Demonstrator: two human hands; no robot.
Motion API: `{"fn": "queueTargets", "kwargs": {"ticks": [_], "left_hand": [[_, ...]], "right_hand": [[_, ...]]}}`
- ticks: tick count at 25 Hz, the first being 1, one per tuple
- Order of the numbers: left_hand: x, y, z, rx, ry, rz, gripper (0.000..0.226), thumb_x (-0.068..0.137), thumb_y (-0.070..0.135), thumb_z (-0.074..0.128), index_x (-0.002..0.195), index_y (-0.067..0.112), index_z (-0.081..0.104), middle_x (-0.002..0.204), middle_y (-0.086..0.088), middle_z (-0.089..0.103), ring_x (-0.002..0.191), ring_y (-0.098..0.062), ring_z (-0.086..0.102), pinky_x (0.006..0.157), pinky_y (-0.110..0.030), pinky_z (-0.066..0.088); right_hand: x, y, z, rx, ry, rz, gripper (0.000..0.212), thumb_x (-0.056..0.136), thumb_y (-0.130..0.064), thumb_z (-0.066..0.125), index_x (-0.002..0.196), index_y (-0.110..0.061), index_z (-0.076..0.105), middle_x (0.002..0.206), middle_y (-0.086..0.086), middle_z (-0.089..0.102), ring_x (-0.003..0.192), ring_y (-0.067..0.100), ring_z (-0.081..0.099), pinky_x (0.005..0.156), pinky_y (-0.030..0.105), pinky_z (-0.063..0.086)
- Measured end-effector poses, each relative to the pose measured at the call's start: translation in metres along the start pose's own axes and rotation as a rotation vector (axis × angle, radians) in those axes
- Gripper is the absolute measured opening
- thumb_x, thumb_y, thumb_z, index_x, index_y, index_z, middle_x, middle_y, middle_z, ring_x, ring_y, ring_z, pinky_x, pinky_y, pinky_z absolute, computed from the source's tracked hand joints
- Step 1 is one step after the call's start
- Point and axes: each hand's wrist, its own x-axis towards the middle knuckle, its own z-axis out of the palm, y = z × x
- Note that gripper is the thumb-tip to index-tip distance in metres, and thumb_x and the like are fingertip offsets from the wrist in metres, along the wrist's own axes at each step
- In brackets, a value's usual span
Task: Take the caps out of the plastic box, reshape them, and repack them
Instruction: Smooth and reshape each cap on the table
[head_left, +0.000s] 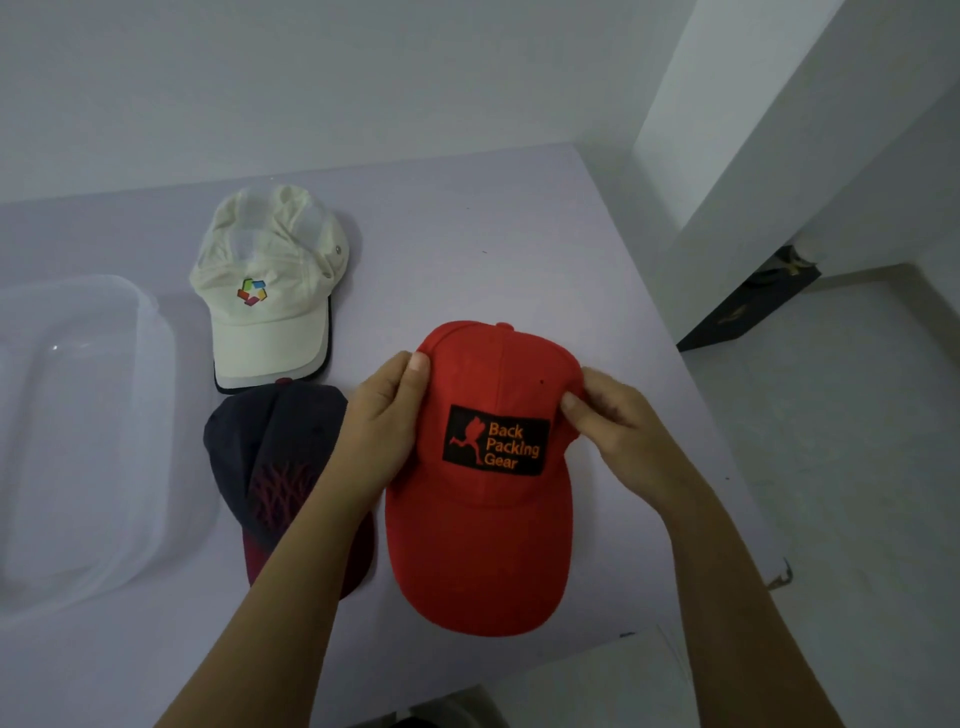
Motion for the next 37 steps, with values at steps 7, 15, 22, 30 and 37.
{"fn": "queueTargets", "kwargs": {"ticks": [7, 15, 22, 30, 37], "left_hand": [[-0.005, 0.001, 0.014, 0.095, 0.199, 0.130, 0.023, 0.101, 0.023, 0.039, 0.081, 0.031, 0.047, 0.059, 0.008, 0.041, 0.051, -0.001, 0.044, 0.051, -0.013, 0.035], [0.005, -0.042, 0.027, 0.280, 0.230, -0.047, 0.022, 0.101, 0.023, 0.034, 0.086, 0.012, 0.045, 0.055, 0.004, 0.042, 0.048, -0.007, 0.040, 0.045, -0.018, 0.032], [0.009, -0.042, 0.030, 0.158, 0.156, -0.154, 0.025, 0.098, 0.019, 0.032, 0.090, 0.011, 0.055, 0.073, 0.003, 0.051, 0.065, -0.009, 0.045, 0.060, -0.024, 0.035], [0.031, -0.035, 0.022, 0.303, 0.130, -0.111, 0.034, 0.098, 0.043, 0.032, 0.105, 0.019, 0.055, 0.081, 0.003, 0.062, 0.076, -0.013, 0.057, 0.070, -0.029, 0.044], [0.040, -0.039, 0.019, 0.288, 0.046, -0.300, 0.025, 0.096, 0.031, 0.034, 0.092, 0.011, 0.048, 0.075, 0.001, 0.052, 0.067, -0.015, 0.047, 0.059, -0.030, 0.036]], "right_hand": [[0.023, 0.000, 0.032, 0.545, 0.156, 0.100, 0.018, 0.074, -0.017, 0.039, 0.080, -0.007, 0.052, 0.075, 0.008, 0.046, 0.070, 0.021, 0.039, 0.060, 0.030, 0.035], [0.058, 0.038, 0.040, -0.073, 0.196, 0.096, 0.039, 0.100, -0.038, 0.032, 0.070, -0.014, 0.039, 0.067, 0.001, 0.037, 0.060, 0.007, 0.036, 0.060, 0.022, 0.034], [0.069, 0.047, 0.029, -0.295, -0.101, 0.131, 0.041, 0.097, -0.045, 0.039, 0.065, -0.019, 0.043, 0.061, -0.007, 0.041, 0.052, 0.002, 0.037, 0.053, 0.016, 0.032], [0.081, 0.041, 0.043, 0.125, -0.079, 0.156, 0.037, 0.098, -0.041, 0.037, 0.085, -0.010, 0.053, 0.084, -0.001, 0.059, 0.074, 0.017, 0.058, 0.075, 0.024, 0.049], [0.096, 0.056, 0.030, -0.106, 0.034, 0.190, 0.038, 0.098, -0.040, 0.037, 0.087, -0.016, 0.065, 0.090, -0.002, 0.065, 0.085, 0.008, 0.059, 0.078, 0.027, 0.045]]}}
